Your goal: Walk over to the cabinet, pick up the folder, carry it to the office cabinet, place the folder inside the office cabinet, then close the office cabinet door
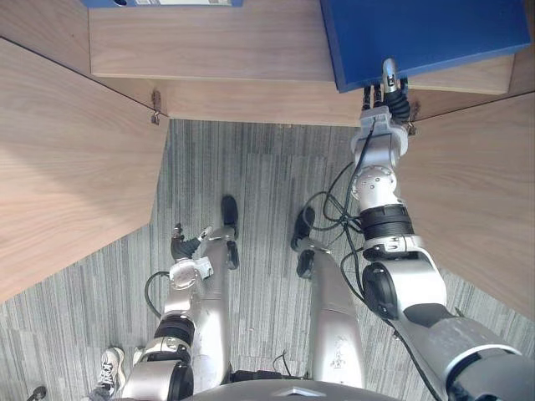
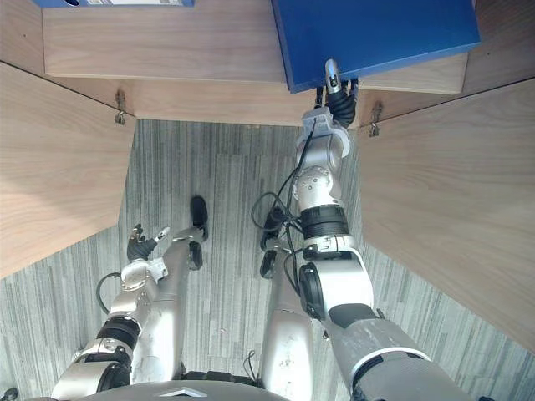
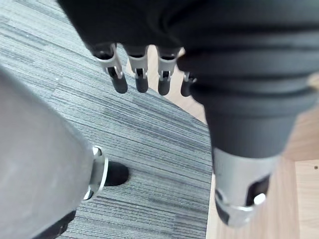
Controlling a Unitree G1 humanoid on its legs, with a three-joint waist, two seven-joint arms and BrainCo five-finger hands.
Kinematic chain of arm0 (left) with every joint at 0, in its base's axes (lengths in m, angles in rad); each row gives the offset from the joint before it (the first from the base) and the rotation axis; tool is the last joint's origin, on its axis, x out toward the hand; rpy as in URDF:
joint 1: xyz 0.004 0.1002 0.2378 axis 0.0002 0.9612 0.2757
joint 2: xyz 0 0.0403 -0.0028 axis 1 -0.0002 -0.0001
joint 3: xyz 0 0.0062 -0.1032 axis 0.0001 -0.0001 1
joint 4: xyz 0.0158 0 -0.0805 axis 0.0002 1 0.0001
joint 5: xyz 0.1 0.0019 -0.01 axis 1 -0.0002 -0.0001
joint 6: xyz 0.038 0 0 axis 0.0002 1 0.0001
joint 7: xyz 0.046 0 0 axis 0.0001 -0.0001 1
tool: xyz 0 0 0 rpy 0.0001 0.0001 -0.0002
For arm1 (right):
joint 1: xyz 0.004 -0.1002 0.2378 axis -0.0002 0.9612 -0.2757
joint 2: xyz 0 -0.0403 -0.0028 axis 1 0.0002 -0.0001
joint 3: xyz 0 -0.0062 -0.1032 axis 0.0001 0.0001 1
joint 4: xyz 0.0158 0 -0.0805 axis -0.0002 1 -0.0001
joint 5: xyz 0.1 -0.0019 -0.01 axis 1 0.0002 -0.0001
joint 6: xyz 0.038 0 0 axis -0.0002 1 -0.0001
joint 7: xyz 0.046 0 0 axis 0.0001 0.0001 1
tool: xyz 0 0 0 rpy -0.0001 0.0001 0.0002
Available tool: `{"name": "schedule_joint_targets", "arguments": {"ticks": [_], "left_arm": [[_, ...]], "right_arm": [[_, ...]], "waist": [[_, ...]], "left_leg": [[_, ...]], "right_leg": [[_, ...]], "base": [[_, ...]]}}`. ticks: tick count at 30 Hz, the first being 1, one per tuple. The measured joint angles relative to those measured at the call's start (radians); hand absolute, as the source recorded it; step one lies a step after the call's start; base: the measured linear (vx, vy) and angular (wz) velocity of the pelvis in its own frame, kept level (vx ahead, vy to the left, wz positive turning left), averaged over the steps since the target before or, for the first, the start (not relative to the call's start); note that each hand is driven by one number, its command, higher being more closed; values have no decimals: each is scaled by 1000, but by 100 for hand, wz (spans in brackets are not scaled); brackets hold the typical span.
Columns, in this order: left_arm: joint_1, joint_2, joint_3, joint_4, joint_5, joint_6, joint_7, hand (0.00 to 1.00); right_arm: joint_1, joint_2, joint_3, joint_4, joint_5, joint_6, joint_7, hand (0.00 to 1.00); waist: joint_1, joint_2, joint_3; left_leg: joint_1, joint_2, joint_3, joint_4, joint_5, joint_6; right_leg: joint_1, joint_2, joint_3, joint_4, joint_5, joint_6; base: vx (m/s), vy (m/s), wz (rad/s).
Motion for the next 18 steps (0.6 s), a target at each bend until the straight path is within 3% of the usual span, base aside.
{"name": "schedule_joint_targets", "arguments": {"ticks": [6,11,15,18], "left_arm": [[1,10,0,0,0,0,-9,0],[5,21,-1,1,-2,0,-28,0],[9,45,-1,1,-20,-2,-42,0],[9,44,-3,2,-21,-8,-47,0]], "right_arm": [[-1,-24,60,0,-37,9,26,0],[-26,-48,102,10,-40,42,26,0],[-87,-51,126,58,-62,64,26,0],[-156,-89,149,130,-69,89,26,0]], "waist": [[-2,0,0],[-12,0,0],[-32,-1,0],[-30,-1,0]], "left_leg": [[-2,0,0,-9,0,0],[-6,0,-1,-12,0,0],[-14,-4,0,-50,24,-11],[-20,-4,-1,-80,49,-14]], "right_leg": [[-1,2,-3,-10,0,0],[-5,2,-4,-14,1,1],[-25,0,-8,-28,16,-5],[-38,0,-18,-35,27,-11]], "base": [[38,-16,0],[39,-11,0],[0,0,0],[-8,-26,6]]}}
